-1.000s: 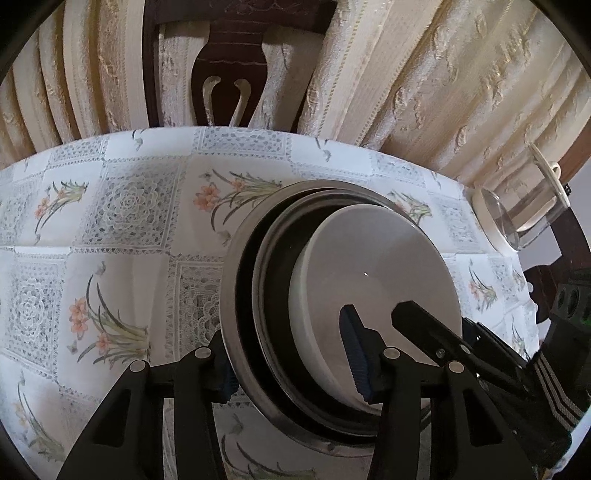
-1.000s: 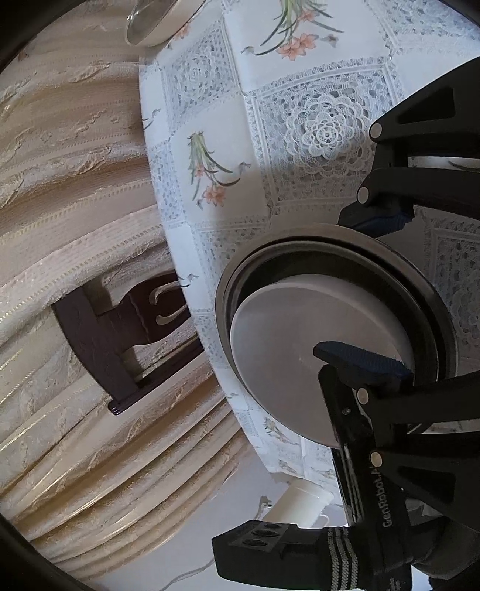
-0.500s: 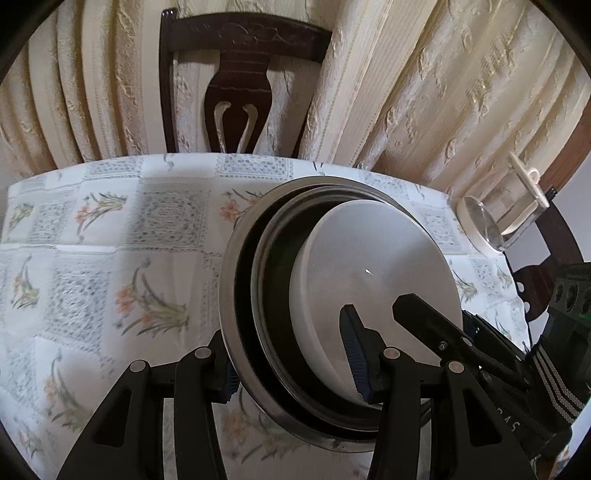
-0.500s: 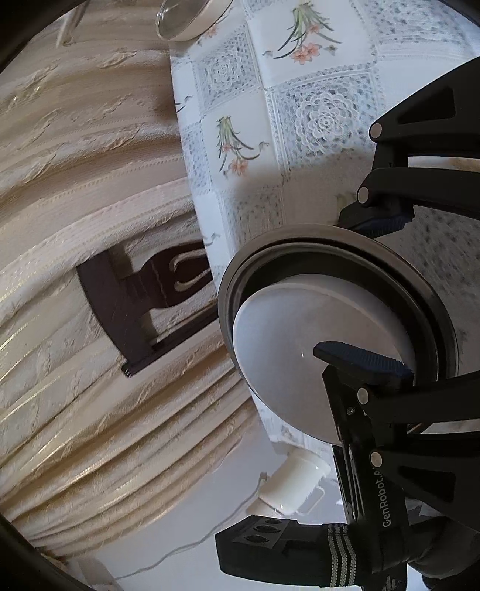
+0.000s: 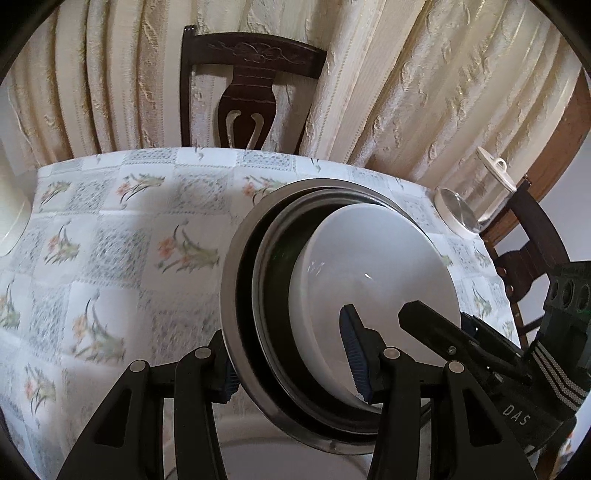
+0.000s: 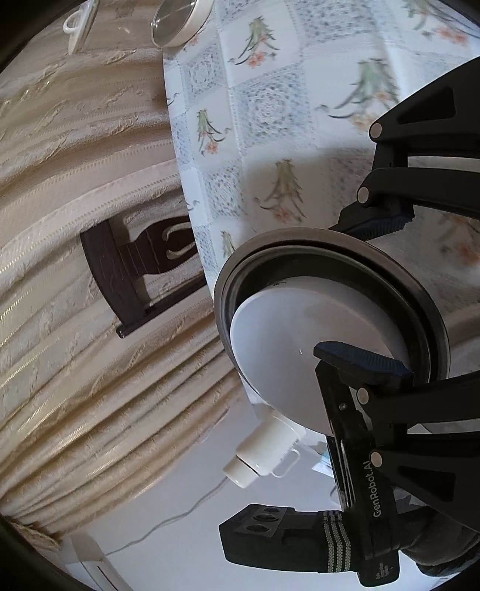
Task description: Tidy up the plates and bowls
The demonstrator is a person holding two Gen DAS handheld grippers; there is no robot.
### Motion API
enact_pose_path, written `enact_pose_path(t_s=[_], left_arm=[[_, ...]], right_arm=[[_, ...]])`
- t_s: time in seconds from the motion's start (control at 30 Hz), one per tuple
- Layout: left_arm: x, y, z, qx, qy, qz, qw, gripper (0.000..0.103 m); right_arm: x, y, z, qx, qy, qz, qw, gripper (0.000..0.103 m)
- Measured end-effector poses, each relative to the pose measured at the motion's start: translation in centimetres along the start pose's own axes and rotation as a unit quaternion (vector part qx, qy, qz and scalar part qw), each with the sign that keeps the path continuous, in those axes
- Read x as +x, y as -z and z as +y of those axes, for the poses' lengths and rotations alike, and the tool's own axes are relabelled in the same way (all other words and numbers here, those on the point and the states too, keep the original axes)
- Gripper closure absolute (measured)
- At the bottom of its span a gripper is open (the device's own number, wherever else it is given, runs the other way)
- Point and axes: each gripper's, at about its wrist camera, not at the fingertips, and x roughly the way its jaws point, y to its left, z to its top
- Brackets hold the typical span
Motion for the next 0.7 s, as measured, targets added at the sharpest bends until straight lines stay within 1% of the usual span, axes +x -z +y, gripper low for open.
enact_pose_path(t_s=[0.27, 0.43, 0.7], left_arm=[[-3.4, 4.1, 1.4, -0.002, -0.005, -0.008, 1.0, 0.054], [-5.1, 6.8, 2.3, -0.013, -0.001, -0.014, 0.9998, 0.054], [-6.8, 11.2, 4.3, -0.03, 0.008, -0.007, 0.9995, 0.054]], right_arm=[[-1.1, 2.8, 3.2, -0.014, -0.002, 0.012, 1.0, 0.048], [-1.8, 4.8, 5.3, -0.028, -0.003, 0.021, 0.999, 0.048], [-2.3, 8.2, 7.7, -0.044, 0.003, 0.043, 0.998, 0.048]])
